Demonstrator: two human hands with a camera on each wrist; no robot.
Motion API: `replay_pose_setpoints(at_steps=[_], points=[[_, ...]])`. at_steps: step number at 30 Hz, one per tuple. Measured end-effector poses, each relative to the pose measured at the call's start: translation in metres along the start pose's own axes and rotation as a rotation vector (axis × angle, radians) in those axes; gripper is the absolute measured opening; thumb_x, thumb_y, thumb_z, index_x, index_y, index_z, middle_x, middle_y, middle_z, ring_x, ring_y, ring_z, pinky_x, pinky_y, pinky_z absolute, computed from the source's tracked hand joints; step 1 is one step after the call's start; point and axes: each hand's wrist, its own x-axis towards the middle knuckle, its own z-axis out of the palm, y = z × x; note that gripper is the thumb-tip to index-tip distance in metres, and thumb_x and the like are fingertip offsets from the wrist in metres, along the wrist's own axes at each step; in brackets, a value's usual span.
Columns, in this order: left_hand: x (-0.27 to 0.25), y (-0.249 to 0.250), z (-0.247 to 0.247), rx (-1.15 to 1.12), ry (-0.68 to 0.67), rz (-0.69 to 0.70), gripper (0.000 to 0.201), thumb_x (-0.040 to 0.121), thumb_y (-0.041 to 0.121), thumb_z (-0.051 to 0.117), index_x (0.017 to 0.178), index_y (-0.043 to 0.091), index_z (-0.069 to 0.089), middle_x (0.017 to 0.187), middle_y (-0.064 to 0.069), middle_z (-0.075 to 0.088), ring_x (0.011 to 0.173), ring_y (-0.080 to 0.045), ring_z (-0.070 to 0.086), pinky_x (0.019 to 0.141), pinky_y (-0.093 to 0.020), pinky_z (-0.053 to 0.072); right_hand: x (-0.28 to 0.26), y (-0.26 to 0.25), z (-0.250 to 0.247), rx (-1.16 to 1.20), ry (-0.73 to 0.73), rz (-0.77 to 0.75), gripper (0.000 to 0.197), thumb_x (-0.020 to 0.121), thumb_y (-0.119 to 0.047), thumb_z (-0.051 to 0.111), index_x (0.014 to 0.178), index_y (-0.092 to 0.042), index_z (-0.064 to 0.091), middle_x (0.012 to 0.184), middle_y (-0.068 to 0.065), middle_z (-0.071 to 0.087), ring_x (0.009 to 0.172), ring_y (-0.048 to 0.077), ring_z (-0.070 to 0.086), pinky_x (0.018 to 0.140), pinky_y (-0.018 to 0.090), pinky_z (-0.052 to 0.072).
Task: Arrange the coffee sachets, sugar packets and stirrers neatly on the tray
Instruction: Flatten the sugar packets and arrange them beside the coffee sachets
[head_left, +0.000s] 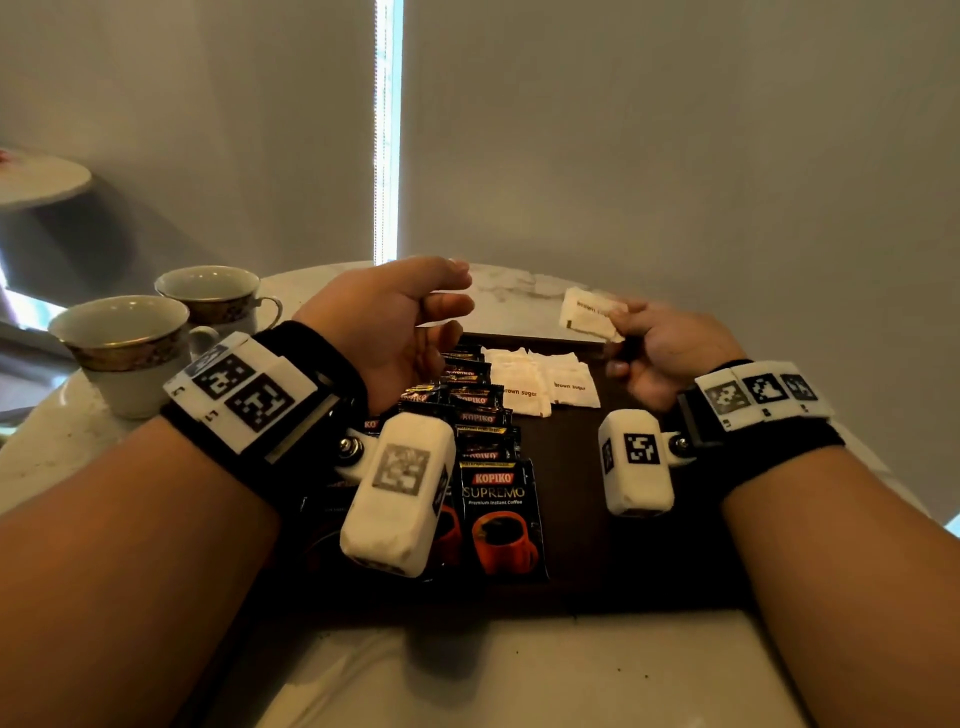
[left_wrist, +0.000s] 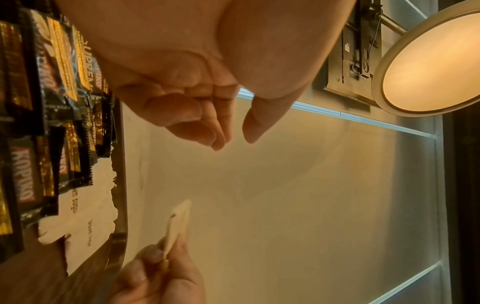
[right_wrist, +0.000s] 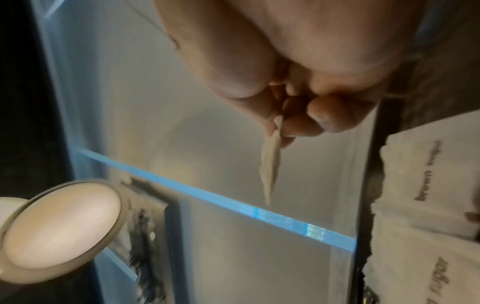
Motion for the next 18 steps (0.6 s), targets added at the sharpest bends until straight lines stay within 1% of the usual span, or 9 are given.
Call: replay_pose_setpoints(at_steps=[2,4,7,11,13,15,16,18], points=[[0.001,0.000,0.000,-0.004,0.000,-0.003,0.014,0.093,0.030,0.065,0.100,0.018,0.065,0.074,0.005,0.064,0.054,-0.009,0.056,0.043,-0.019,0.038,0.004,0.009,-0.005,-0.027,-0.051,0.126,0.025,0.103,-0.007,0.038,0.110,-0.011,0.063,0.078,0.006,0.059,0.051,0.010,0.040,0.038,0.019,0.028],[0.001,0.000,0.000,-0.012,-0.002,-0.006,0.014,0.092,0.030,0.065,0.100,0.018,0.064,0.073,0.005,0.064,0.053,-0.009,0.056,0.043,-0.019,0.038,0.008,0.016,-0.010,-0.114,-0.074,0.230,0.029,0.104,-0.007,0.037,0.107,-0.014,0.065,0.072,0.005,0.057,0.047,0.008,0.036,0.037,0.016,0.025],[0.001,0.000,0.000,-0.030,-0.011,-0.002,0.013,0.093,0.030,0.063,0.099,0.018,0.063,0.072,0.005,0.063,0.052,-0.008,0.056,0.042,-0.018,0.038,0.012,0.021,-0.013,-0.218,-0.078,0.312,0.030,0.104,-0.009,0.037,0.110,-0.016,0.065,0.078,0.006,0.062,0.043,0.006,0.034,0.035,0.015,0.024],[0.000,0.002,0.001,-0.053,-0.025,0.016,0.012,0.094,0.030,0.062,0.099,0.018,0.062,0.072,0.005,0.062,0.054,-0.008,0.055,0.043,-0.017,0.037,0.013,0.024,-0.016,-0.242,-0.071,0.339,0.026,0.105,-0.008,0.038,0.107,-0.013,0.063,0.087,0.009,0.065,0.046,0.005,0.034,0.034,0.016,0.025],[0.000,0.002,0.001,-0.062,-0.026,0.024,0.014,0.094,0.029,0.062,0.101,0.018,0.062,0.072,0.005,0.062,0.054,-0.008,0.055,0.043,-0.018,0.036,0.013,0.024,-0.016,-0.249,-0.069,0.334,0.025,0.104,-0.007,0.039,0.107,-0.012,0.063,0.088,0.010,0.065,0.048,0.006,0.034,0.034,0.016,0.025],[-0.001,0.001,0.002,-0.063,-0.022,0.027,0.013,0.094,0.028,0.062,0.101,0.017,0.062,0.073,0.005,0.062,0.054,-0.008,0.055,0.043,-0.017,0.036,0.017,0.026,-0.019,-0.274,-0.064,0.337,0.024,0.104,-0.007,0.040,0.107,-0.011,0.064,0.085,0.009,0.063,0.049,0.006,0.034,0.034,0.016,0.025],[-0.001,0.001,0.002,-0.064,-0.021,0.027,0.012,0.094,0.028,0.062,0.100,0.017,0.062,0.073,0.005,0.062,0.053,-0.008,0.055,0.043,-0.017,0.036,0.021,0.027,-0.021,-0.299,-0.065,0.340,0.024,0.103,-0.009,0.042,0.108,-0.012,0.065,0.082,0.008,0.062,0.050,0.007,0.034,0.036,0.017,0.025],[-0.002,0.002,0.003,-0.071,-0.021,0.028,0.009,0.094,0.027,0.062,0.096,0.018,0.062,0.072,0.005,0.062,0.052,-0.008,0.054,0.041,-0.018,0.036,0.031,0.031,-0.025,-0.370,-0.073,0.349,0.025,0.102,-0.012,0.045,0.110,-0.015,0.068,0.078,0.006,0.056,0.053,0.009,0.033,0.044,0.020,0.021]])
